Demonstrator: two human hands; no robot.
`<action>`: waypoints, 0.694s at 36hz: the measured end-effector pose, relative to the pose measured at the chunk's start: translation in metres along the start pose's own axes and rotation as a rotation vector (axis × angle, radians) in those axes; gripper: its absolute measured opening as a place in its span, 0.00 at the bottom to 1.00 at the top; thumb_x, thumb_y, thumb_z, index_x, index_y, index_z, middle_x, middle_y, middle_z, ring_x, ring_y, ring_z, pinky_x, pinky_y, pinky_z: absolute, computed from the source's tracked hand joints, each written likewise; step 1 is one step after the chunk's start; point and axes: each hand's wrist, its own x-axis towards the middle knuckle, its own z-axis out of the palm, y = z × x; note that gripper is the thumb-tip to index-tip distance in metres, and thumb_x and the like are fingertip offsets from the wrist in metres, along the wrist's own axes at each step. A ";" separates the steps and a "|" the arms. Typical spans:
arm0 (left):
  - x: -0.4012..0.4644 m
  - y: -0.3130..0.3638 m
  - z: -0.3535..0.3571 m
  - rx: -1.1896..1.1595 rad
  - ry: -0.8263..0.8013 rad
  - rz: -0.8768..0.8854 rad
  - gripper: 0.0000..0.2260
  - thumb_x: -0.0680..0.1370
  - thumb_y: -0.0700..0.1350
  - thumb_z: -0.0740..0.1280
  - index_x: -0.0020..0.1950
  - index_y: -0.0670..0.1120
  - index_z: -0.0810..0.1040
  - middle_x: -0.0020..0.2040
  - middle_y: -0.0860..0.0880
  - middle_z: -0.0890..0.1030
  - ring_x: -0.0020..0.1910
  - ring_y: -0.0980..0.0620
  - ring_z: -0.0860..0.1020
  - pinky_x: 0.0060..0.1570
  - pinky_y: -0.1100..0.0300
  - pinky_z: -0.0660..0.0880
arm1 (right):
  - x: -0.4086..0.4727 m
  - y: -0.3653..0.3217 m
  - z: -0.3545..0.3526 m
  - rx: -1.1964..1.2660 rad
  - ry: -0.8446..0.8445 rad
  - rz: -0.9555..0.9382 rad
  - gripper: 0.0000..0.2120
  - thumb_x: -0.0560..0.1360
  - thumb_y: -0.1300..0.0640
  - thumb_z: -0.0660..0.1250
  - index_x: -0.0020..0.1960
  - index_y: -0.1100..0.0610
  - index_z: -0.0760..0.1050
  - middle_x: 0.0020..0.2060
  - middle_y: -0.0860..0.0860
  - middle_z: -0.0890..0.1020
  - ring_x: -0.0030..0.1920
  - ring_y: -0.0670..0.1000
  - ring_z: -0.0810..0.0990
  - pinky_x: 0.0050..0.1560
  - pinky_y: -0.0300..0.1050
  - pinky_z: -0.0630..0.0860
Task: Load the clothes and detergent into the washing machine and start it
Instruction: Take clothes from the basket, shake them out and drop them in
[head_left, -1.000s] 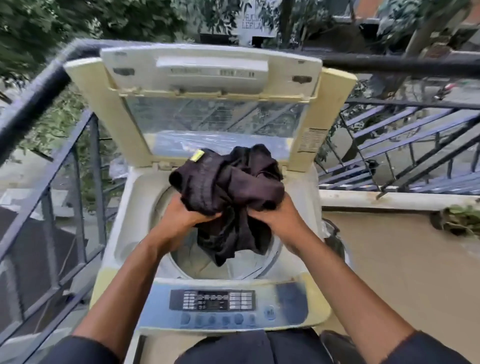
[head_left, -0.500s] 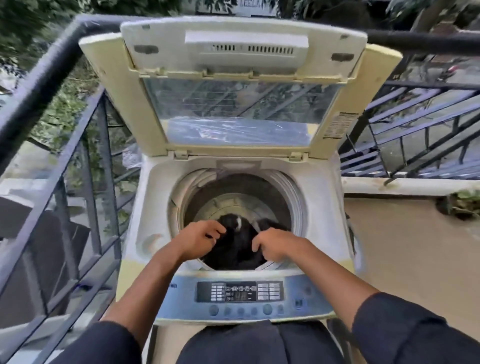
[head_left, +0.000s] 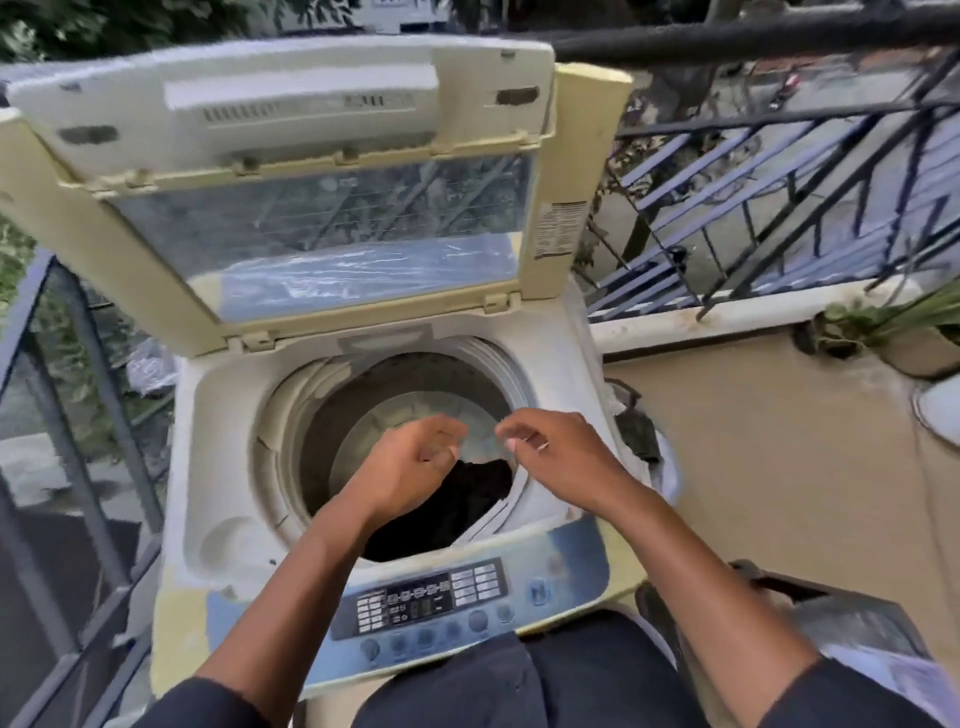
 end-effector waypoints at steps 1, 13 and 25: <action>0.004 0.012 0.002 -0.012 0.015 0.029 0.13 0.82 0.43 0.67 0.64 0.55 0.81 0.57 0.59 0.84 0.53 0.63 0.81 0.50 0.80 0.68 | -0.002 0.007 -0.010 0.053 0.054 -0.006 0.10 0.79 0.54 0.68 0.56 0.43 0.83 0.48 0.38 0.85 0.48 0.40 0.82 0.55 0.46 0.82; 0.091 0.163 0.068 -0.272 0.046 0.143 0.11 0.82 0.41 0.68 0.59 0.54 0.84 0.53 0.54 0.87 0.53 0.55 0.85 0.54 0.60 0.80 | 0.006 0.157 -0.147 0.298 0.451 0.211 0.09 0.76 0.58 0.71 0.50 0.45 0.85 0.40 0.46 0.88 0.45 0.49 0.87 0.52 0.56 0.84; 0.229 0.188 0.237 -0.422 0.073 -0.273 0.04 0.75 0.48 0.71 0.47 0.56 0.83 0.49 0.53 0.87 0.53 0.52 0.85 0.60 0.52 0.80 | 0.087 0.328 -0.153 0.134 0.147 0.402 0.10 0.77 0.58 0.68 0.48 0.44 0.82 0.43 0.40 0.83 0.49 0.47 0.84 0.52 0.42 0.79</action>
